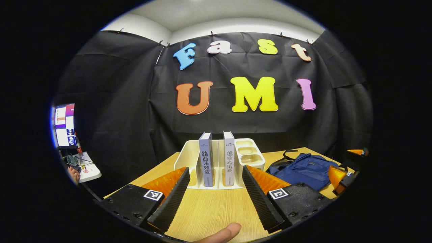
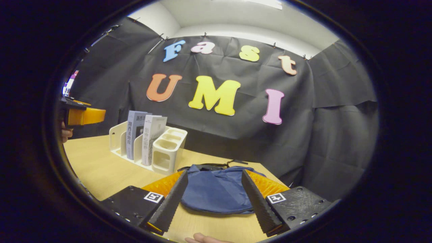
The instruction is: Open the schoolbag, grab two books from the bookshelf and put them into the schoolbag.
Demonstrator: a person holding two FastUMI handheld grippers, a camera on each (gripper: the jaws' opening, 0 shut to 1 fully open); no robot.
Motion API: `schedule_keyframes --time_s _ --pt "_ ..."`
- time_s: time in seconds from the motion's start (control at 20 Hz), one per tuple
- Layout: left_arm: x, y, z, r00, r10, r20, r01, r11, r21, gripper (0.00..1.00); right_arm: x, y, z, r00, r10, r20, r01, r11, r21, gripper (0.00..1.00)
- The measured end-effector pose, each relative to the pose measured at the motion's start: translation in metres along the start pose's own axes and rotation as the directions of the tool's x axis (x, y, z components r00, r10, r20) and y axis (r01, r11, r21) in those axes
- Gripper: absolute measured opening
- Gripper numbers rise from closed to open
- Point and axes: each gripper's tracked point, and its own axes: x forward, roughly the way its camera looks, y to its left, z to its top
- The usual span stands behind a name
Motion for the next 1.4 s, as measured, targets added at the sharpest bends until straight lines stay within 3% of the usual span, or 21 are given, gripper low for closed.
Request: schedule_keyframes --time_s 0.4,0.45,0.6,0.95,1.0,1.15,1.3,1.4 --pt "0.021 -0.001 -0.024 0.998 -0.011 -0.060 0.010 1.000 -0.007 0.98 0.027 0.049 -0.062 0.983 0.089 -0.159 -0.102 0.992 -0.074 0.99" --pt "0.021 -0.001 -0.025 0.998 -0.011 -0.064 0.011 1.000 -0.009 0.98 0.030 0.054 -0.068 0.979 0.097 -0.177 -0.113 0.990 -0.082 0.93" --pt "0.021 0.007 -0.024 0.998 0.019 -0.065 -0.019 1.000 0.010 0.98 0.042 0.066 -0.087 0.968 0.099 -0.232 -0.126 0.987 -0.104 0.99" --pt "0.026 0.017 -0.027 0.997 0.047 -0.066 -0.047 0.999 0.007 0.98 0.074 0.086 -0.113 0.934 0.120 -0.336 -0.158 0.984 -0.085 0.98" --pt "0.027 0.016 -0.030 0.996 0.040 -0.076 -0.040 0.999 0.000 0.98 0.077 0.085 -0.114 0.932 0.118 -0.343 -0.155 0.985 -0.081 0.95" --pt "0.031 0.013 -0.035 0.995 0.024 -0.093 -0.026 1.000 -0.015 0.98 0.086 0.084 -0.116 0.928 0.101 -0.359 -0.149 0.983 -0.110 0.98" --pt "0.032 0.018 -0.039 0.994 0.036 -0.104 -0.037 0.999 -0.012 0.98 0.103 0.071 -0.111 0.940 0.029 -0.339 -0.104 0.973 -0.206 0.94" --pt "0.032 0.017 -0.038 0.994 0.038 -0.102 -0.039 0.999 -0.007 0.98 0.109 0.072 -0.118 0.933 0.016 -0.359 -0.110 0.963 -0.245 0.94"
